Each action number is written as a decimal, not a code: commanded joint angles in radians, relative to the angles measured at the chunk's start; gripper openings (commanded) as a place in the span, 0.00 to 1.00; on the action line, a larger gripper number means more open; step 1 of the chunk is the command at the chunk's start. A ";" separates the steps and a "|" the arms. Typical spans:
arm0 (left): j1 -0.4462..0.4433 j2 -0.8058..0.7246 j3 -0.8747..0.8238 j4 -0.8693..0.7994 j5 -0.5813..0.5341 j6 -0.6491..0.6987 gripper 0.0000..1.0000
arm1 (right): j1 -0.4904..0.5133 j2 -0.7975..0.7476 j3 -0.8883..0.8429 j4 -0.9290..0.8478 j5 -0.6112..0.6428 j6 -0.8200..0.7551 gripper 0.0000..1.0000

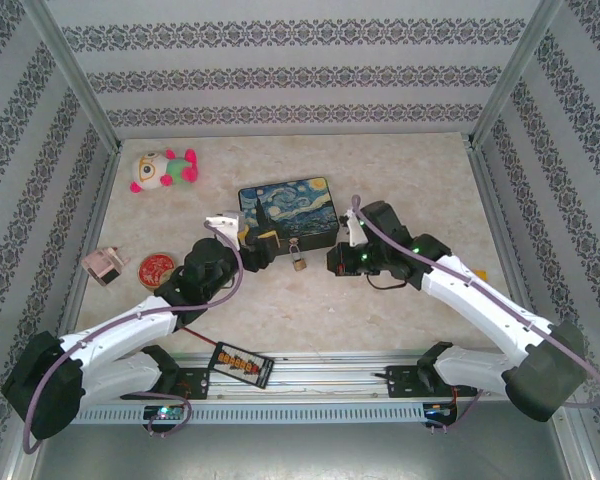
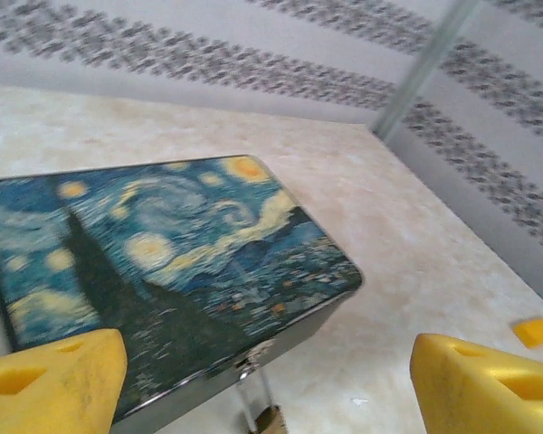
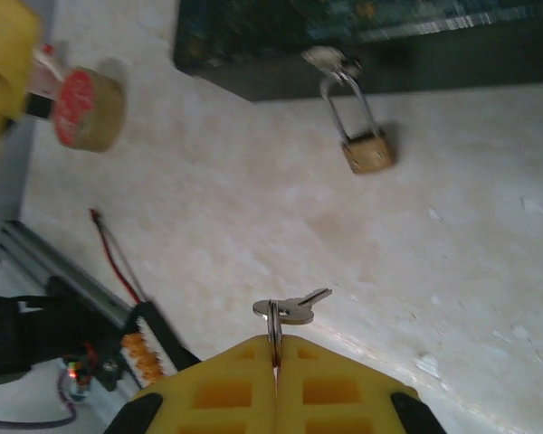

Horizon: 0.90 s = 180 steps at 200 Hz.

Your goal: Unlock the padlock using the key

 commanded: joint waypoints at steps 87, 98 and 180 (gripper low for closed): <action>-0.117 0.239 0.021 0.422 0.273 0.445 0.62 | -0.038 -0.010 0.148 0.000 -0.200 0.030 0.00; -0.122 0.267 0.035 0.445 0.281 0.457 0.59 | -0.038 -0.012 0.145 0.005 -0.204 0.033 0.00; -0.158 0.341 0.122 0.428 0.324 0.537 0.50 | -0.046 -0.011 0.127 0.030 -0.218 0.038 0.00</action>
